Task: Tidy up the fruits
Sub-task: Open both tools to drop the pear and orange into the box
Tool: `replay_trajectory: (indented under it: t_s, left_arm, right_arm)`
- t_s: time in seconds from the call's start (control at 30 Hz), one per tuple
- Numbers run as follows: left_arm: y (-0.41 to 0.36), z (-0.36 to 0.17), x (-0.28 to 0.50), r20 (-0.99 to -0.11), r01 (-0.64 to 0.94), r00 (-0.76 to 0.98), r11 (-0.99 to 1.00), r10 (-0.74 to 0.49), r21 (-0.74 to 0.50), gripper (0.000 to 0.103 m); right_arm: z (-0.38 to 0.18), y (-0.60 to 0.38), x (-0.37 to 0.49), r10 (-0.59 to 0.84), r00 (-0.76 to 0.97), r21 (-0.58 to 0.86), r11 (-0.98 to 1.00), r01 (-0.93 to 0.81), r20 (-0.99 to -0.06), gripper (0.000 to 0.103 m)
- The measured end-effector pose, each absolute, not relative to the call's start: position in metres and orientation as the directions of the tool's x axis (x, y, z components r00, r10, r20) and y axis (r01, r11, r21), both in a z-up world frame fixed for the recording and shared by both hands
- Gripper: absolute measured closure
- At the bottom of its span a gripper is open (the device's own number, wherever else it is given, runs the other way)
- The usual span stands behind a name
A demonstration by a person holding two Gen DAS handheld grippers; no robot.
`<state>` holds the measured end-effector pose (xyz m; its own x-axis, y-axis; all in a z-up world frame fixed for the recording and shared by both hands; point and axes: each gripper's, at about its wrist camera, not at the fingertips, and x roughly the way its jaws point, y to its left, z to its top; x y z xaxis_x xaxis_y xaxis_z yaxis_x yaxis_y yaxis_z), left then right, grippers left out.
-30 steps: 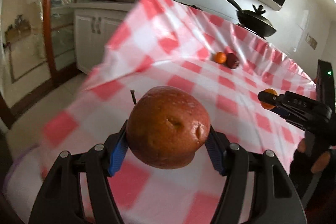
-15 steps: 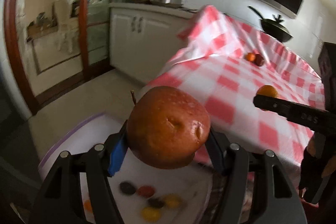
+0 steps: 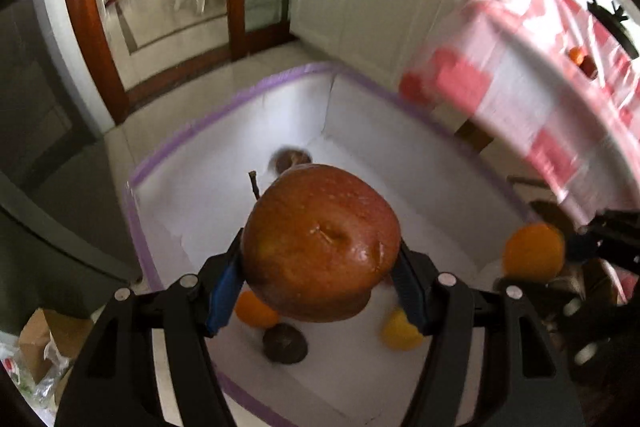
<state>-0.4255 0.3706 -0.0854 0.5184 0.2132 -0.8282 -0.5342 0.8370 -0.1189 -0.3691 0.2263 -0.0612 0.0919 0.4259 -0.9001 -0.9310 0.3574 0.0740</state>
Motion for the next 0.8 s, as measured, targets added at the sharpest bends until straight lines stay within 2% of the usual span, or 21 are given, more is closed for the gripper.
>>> replay_trajectory:
  t_s: [0.2, 0.67, 0.7, 0.77, 0.8]
  left_arm:
    - [0.378, -0.109, -0.425, -0.865, -0.554, 0.457, 0.827, 0.208, -0.094, 0.036]
    - [0.373, -0.127, -0.417, -0.889, -0.572, 0.385, 0.820, 0.248, -0.019, 0.036]
    - [0.372, -0.128, -0.417, -0.890, -0.572, 0.381, 0.820, 0.251, -0.014, 0.035]
    - [0.372, -0.127, -0.416, -0.887, -0.575, 0.386, 0.818, 0.253, -0.017, 0.035]
    - [0.373, -0.124, -0.417, -0.882, -0.580, 0.391, 0.814, 0.263, -0.014, 0.030]
  right_arm:
    - [-0.111, 0.246, -0.399, 0.279, 0.057, 0.016, 0.253, -0.967, -0.959, 0.065]
    - [-0.115, 0.253, -0.421, 0.254, 0.093, -0.050, 0.168, -0.985, -0.963, 0.064]
    - [-0.115, 0.253, -0.420, 0.257, 0.096, -0.053, 0.169, -0.984, -0.962, 0.063]
    - [-0.111, 0.252, -0.420, 0.267, 0.102, -0.057, 0.173, -0.983, -0.958, 0.054]
    - [-0.109, 0.251, -0.420, 0.275, 0.103, -0.056, 0.174, -0.983, -0.956, 0.046]
